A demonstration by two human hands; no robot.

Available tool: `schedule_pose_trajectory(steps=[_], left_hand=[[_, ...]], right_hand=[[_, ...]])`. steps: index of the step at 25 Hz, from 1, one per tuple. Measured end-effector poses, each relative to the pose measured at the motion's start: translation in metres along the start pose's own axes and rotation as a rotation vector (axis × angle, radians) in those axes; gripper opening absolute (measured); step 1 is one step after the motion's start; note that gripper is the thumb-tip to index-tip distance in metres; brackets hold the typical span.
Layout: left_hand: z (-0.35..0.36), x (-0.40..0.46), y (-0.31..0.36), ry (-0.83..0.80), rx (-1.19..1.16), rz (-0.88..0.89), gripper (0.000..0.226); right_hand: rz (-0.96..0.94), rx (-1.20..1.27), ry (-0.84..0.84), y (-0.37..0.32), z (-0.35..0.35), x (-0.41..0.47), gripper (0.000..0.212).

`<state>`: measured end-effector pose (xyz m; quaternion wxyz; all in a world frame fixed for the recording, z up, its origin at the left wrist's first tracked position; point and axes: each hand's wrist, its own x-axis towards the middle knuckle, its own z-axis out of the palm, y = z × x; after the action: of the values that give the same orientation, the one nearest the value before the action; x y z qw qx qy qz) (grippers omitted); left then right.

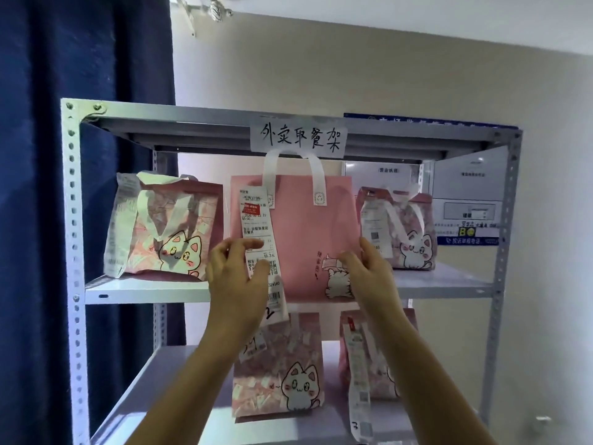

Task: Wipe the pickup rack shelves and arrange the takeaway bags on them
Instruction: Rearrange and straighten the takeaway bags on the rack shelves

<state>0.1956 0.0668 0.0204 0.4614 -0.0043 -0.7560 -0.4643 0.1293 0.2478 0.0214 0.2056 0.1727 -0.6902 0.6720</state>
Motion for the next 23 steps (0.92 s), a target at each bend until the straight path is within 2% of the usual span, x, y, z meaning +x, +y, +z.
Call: schedule_pose_trajectory(steps=[10, 16, 23], left_hand=[[0.034, 0.059, -0.062, -0.14, 0.027, -0.056, 0.027], [0.045, 0.088, -0.096, -0.188, 0.03, -0.028, 0.027], [0.068, 0.108, -0.116, -0.268, 0.043, -0.02, 0.028]], right_hand=[[0.052, -0.065, 0.05, 0.053, 0.035, 0.073, 0.056], [0.069, -0.102, 0.042, 0.078, 0.057, 0.101, 0.06], [0.089, -0.208, 0.042, 0.095, 0.052, 0.123, 0.069]])
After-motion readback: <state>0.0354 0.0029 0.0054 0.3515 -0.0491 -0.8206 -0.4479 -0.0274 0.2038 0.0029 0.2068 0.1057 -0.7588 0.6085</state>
